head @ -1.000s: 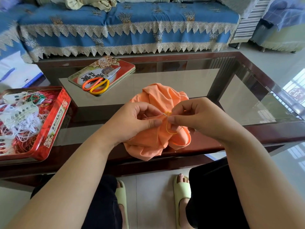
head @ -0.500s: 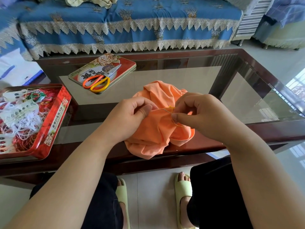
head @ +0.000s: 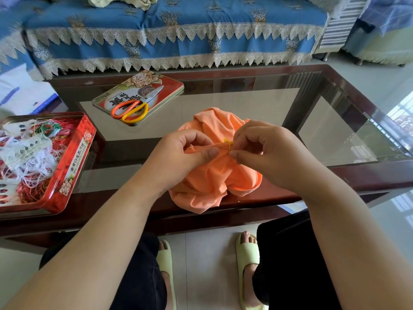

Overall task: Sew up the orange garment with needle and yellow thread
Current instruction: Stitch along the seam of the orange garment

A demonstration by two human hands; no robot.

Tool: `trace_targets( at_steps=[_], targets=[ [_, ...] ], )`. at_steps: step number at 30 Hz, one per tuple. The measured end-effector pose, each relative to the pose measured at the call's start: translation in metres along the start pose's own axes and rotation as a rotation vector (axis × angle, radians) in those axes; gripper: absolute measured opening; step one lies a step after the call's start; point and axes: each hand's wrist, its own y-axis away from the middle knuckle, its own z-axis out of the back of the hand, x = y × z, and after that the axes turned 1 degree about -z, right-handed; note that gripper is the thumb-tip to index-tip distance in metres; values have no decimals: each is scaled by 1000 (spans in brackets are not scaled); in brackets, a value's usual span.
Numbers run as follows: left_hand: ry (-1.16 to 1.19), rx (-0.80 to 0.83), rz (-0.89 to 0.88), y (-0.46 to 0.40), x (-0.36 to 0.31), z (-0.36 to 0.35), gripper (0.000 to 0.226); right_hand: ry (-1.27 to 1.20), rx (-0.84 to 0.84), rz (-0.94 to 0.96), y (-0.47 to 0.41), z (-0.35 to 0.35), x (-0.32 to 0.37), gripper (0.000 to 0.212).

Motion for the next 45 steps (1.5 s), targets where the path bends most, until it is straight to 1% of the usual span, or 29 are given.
trace_targets(
  at_steps=[6, 13, 18, 24, 26, 28, 33, 35, 38, 41, 42, 43, 45],
  targets=[
    [-10, -90, -80, 0, 2, -1, 17, 31, -20, -7, 0, -2, 0, 6],
    [-49, -136, -167, 1, 3, -3, 9, 30, -23, -42, -1, -4, 3, 6],
    [-157, -168, -278, 2, 4, -5, 12, 30, -33, -89, -2, -5, 6, 16],
    [-266, -196, -398, 4, 6, -6, 18, 59, -27, -163, -3, -7, 7, 7],
    [-367, -220, -475, 3, 7, -6, 23, 64, -31, -187, -3, -8, 8, 7],
    [-458, -241, -541, 3, 8, -8, 23, 59, -40, -211, -3, -10, 9, 8],
    [-501, -231, -627, 3, 10, -14, 20, -86, -97, -311, -2, -18, 14, 13],
    [-462, -227, -603, 3, 10, -16, 22, -172, -104, -357, -3, -17, 14, 12],
    [-433, -241, -559, 2, 11, -18, 25, -294, -54, -395, -4, -14, 15, 10],
    [-424, -281, -556, 1, 13, -19, 21, -410, -12, -402, -3, -14, 14, 2],
    [-417, -306, -559, 0, 13, -19, 19, -448, 2, -392, -3, -14, 13, 3],
    [-409, -331, -560, 0, 14, -18, 19, -470, 17, -386, -3, -14, 13, 4],
    [-387, -365, -553, -1, 14, -16, 20, -415, 61, -369, -2, -13, 12, 1]
  ],
)
